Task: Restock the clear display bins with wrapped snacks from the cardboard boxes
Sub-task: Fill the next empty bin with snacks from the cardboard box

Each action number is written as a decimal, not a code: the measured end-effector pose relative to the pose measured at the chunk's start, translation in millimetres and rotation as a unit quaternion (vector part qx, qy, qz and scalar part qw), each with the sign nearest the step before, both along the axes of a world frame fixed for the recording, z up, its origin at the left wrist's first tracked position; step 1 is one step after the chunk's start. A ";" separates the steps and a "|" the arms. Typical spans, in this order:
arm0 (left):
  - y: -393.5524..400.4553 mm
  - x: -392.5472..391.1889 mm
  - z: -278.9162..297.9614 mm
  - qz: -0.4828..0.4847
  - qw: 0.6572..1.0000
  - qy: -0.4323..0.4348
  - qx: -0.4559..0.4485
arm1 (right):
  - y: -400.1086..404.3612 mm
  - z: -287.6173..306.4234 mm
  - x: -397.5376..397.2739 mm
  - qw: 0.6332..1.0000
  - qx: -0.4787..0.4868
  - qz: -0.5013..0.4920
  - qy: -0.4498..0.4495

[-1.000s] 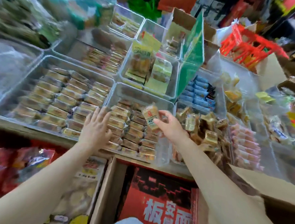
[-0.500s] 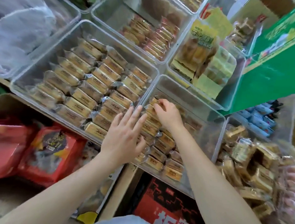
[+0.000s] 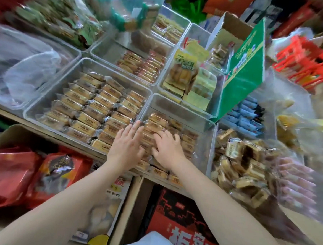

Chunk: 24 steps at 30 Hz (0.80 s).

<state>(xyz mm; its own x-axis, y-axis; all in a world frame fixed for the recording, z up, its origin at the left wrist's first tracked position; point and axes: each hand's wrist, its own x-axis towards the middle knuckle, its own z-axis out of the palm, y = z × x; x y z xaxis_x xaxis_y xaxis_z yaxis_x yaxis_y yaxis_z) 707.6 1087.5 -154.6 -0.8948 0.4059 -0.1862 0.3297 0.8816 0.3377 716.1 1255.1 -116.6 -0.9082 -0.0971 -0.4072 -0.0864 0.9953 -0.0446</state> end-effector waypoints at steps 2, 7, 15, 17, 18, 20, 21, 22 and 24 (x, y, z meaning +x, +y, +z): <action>3.3 12.6 10.7 0.037 0.999 -0.016 0.011 | 20.9 29.1 41.7 0.998 -0.057 0.001 -0.015; 53.4 110.6 48.9 -0.046 0.997 -0.023 0.055 | 108.8 101.3 180.0 0.972 -0.187 -0.137 0.047; 207.7 300.0 130.1 -0.333 0.927 -0.038 0.170 | 244.4 163.1 405.3 0.858 -0.178 -0.357 0.323; 237.2 341.8 142.4 -0.381 0.903 -0.015 0.198 | 278.4 158.7 449.4 0.847 -0.161 -0.401 0.311; 250.0 361.4 146.7 -0.392 0.895 -0.005 0.214 | 295.4 154.1 469.3 0.849 -0.151 -0.416 0.290; 276.8 396.6 154.6 -0.400 0.886 0.009 0.234 | 328.5 142.3 505.5 0.873 -0.120 -0.422 0.214; 290.3 412.2 158.6 -0.400 0.886 0.017 0.235 | 343.0 135.6 520.3 0.890 -0.097 -0.417 0.157; 303.8 426.9 161.4 -0.396 0.887 0.025 0.237 | 357.0 127.8 534.5 0.906 -0.071 -0.406 0.101; 327.0 449.6 160.7 -0.379 0.895 0.022 0.235 | 383.5 113.2 557.6 0.924 -0.036 -0.381 0.019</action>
<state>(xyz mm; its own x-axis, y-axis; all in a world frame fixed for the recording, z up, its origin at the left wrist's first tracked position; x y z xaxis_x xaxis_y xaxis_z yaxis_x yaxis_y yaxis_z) 1157.3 1414.5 6.0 -0.3318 0.9235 0.1926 0.7947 0.1637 0.5845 1273.6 1638.6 -3.4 -0.7379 0.5507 -0.3902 0.6350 0.7624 -0.1249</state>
